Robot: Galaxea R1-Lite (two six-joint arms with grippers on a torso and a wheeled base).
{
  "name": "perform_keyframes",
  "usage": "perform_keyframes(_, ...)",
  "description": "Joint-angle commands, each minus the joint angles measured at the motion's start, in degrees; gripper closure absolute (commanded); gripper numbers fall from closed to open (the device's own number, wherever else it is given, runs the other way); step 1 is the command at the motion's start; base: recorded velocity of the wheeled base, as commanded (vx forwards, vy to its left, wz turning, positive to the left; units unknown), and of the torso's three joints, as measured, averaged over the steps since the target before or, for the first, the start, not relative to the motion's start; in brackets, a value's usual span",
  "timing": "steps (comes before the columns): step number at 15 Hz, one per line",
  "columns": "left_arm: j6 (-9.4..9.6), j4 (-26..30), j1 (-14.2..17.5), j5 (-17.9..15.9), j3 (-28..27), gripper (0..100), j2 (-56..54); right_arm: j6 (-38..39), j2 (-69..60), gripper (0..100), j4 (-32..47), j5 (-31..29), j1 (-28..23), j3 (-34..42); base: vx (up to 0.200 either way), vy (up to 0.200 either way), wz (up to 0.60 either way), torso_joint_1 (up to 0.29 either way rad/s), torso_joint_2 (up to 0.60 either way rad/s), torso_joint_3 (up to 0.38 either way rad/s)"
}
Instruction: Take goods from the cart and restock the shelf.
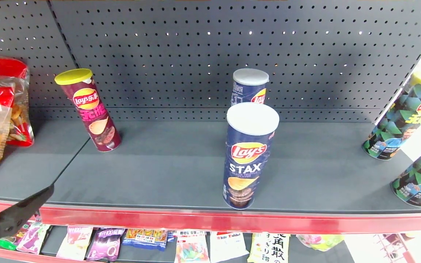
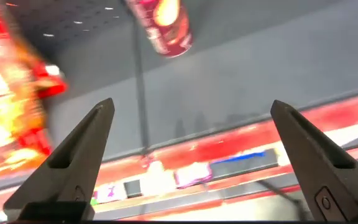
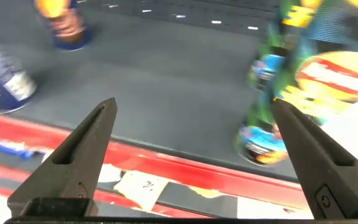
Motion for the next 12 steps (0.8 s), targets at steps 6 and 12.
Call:
perform_keyframes(6,0.89,1.4,2.1,0.08,1.35,0,-9.79,-0.49,-4.63,0,3.96,-0.51,-2.32,0.03,-0.167,0.0,0.0,0.005,0.0,0.002)
perform_keyframes(12,1.25,1.49,2.1,0.34,1.61,0,-10.67,-1.9,-4.63,0,4.04,-0.33,-2.49,-0.06,-0.133,0.0,0.0,-0.001,0.0,0.006)
